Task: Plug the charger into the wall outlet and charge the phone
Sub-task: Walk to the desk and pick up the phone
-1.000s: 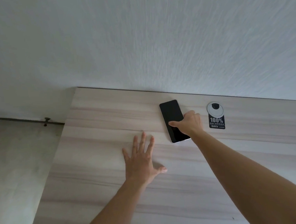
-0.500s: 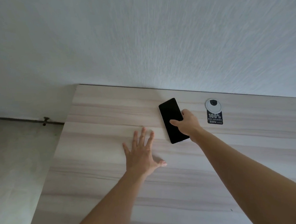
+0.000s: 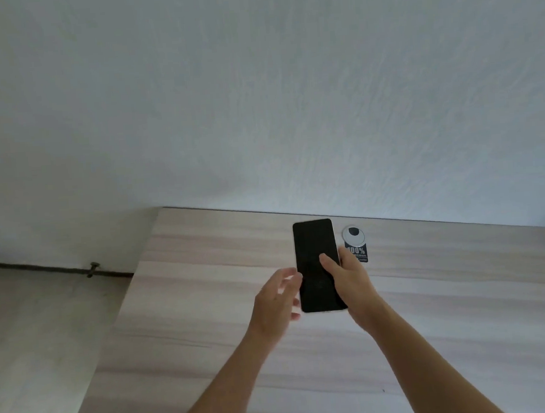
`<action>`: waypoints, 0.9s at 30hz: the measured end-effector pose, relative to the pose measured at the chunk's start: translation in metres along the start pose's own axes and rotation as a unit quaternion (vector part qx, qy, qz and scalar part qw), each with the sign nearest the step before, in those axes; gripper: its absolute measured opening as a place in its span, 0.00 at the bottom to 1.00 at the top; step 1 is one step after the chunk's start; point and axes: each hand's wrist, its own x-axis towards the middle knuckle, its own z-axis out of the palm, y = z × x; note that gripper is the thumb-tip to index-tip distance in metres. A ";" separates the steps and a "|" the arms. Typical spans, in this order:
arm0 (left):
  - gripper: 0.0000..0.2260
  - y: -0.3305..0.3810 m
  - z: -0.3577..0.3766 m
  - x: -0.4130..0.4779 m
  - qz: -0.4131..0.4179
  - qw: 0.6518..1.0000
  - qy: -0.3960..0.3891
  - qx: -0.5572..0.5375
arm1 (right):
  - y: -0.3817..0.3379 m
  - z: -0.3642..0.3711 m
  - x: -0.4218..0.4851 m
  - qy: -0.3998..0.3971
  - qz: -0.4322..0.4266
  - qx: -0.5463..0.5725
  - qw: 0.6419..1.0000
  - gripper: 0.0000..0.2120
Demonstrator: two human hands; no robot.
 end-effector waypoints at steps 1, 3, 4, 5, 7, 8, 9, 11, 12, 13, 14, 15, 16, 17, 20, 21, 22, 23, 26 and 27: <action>0.11 0.008 0.002 -0.010 0.002 1.000 -0.002 -0.023 | -0.004 -0.002 -0.013 0.002 -0.007 0.000 1.000 0.06; 0.10 0.022 0.006 -0.030 0.005 0.998 -0.006 -0.069 | -0.011 -0.006 -0.038 0.004 -0.015 0.011 1.000 0.07; 0.10 0.026 0.007 -0.038 0.005 0.996 -0.007 -0.085 | -0.012 -0.006 -0.048 0.005 -0.017 0.019 1.000 0.07; 0.09 0.029 0.008 -0.047 0.005 0.996 -0.010 -0.093 | -0.013 -0.009 -0.060 0.009 -0.021 0.028 0.999 0.07; 0.08 0.031 0.012 -0.063 0.006 0.995 -0.015 -0.096 | -0.013 -0.012 -0.081 0.016 -0.027 0.046 0.998 0.06; 0.08 0.030 0.014 -0.070 0.007 0.995 -0.017 -0.095 | -0.012 -0.013 -0.089 0.019 -0.029 0.052 0.998 0.06; 0.08 0.030 0.016 -0.077 0.010 0.995 -0.018 -0.094 | -0.012 -0.014 -0.096 0.024 -0.030 0.056 0.998 0.06; 0.07 0.027 0.020 -0.089 0.016 0.995 -0.020 -0.096 | -0.009 -0.015 -0.108 0.037 -0.028 0.059 0.997 0.06; 0.07 0.025 0.021 -0.094 0.018 0.995 -0.020 -0.100 | -0.008 -0.015 -0.113 0.042 -0.026 0.059 0.997 0.06; 0.06 0.024 0.022 -0.099 0.018 0.994 -0.019 -0.104 | -0.006 -0.015 -0.117 0.043 -0.023 0.059 0.997 0.06; 0.06 0.022 0.023 -0.103 0.017 0.994 -0.018 -0.107 | -0.004 -0.015 -0.121 0.044 -0.020 0.059 0.997 0.06; 0.06 0.019 0.024 -0.106 0.015 0.994 -0.016 -0.110 | -0.002 -0.015 -0.124 0.044 -0.018 0.058 0.997 0.06; 0.06 0.017 0.024 -0.108 0.012 0.993 -0.013 -0.113 | 0.001 -0.014 -0.127 0.043 -0.016 0.057 0.997 0.06; 0.06 0.015 0.024 -0.110 0.008 0.993 -0.011 -0.116 | 0.003 -0.013 -0.129 0.042 -0.015 0.056 0.997 0.06; 0.07 0.009 0.021 -0.114 -0.005 0.992 -0.003 -0.124 | 0.011 -0.008 -0.134 0.043 -0.013 0.059 0.997 0.05; 0.07 0.007 0.020 -0.115 -0.008 0.992 -0.001 -0.126 | 0.014 -0.006 -0.135 0.044 -0.013 0.061 0.997 0.05; 0.07 0.005 0.018 -0.116 -0.011 0.992 0.001 -0.128 | 0.017 -0.003 -0.136 0.043 -0.012 0.063 0.997 0.05; 0.07 0.003 0.016 -0.118 -0.013 0.992 0.004 -0.129 | 0.019 -0.001 -0.137 0.040 -0.012 0.065 0.997 0.05; 0.07 -0.001 0.012 -0.124 -0.013 0.992 0.016 -0.124 | 0.023 0.005 -0.138 0.029 -0.013 0.066 0.997 0.05; 0.07 -0.002 0.011 -0.126 -0.013 0.992 0.022 -0.122 | 0.024 0.007 -0.138 0.024 -0.014 0.066 0.997 0.05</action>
